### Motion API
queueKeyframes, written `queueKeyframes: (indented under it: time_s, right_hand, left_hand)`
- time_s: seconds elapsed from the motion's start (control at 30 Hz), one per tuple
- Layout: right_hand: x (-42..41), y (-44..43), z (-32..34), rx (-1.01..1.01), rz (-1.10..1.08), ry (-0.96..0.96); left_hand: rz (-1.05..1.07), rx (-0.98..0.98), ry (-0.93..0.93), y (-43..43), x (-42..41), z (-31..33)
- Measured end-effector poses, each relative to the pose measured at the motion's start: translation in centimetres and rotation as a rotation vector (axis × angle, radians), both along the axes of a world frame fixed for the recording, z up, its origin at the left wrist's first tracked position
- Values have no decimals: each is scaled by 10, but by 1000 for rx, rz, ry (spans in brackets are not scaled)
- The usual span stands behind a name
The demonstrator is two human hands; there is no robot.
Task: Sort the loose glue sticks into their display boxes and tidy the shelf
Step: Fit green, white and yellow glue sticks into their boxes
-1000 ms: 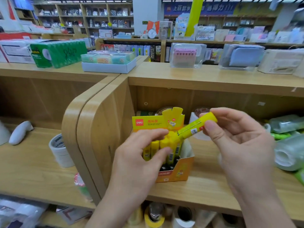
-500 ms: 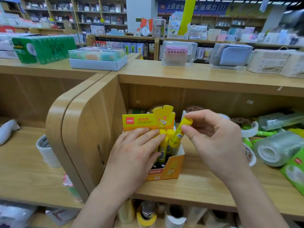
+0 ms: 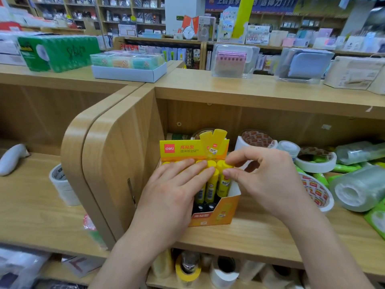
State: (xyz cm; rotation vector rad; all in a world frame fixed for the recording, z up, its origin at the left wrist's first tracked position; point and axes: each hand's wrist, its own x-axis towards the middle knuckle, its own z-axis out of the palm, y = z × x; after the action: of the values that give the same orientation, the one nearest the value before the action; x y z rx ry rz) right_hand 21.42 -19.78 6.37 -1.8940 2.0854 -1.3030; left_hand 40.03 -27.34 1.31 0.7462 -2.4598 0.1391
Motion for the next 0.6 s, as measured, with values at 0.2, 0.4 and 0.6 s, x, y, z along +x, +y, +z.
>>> queueKeyframes:
  time_s: [0.2, 0.4, 0.6]
  right_hand:
    - [0, -1, -5, -18, 77, -40]
    - [-1, 0, -4, 19, 37, 65]
    - [3, 9, 13, 149, 57, 381]
  left_hand:
    - [-7, -18, 21, 1, -1, 0]
    - [-10, 0, 21, 1, -1, 0]
    - [-36, 35, 28, 1, 0, 0]
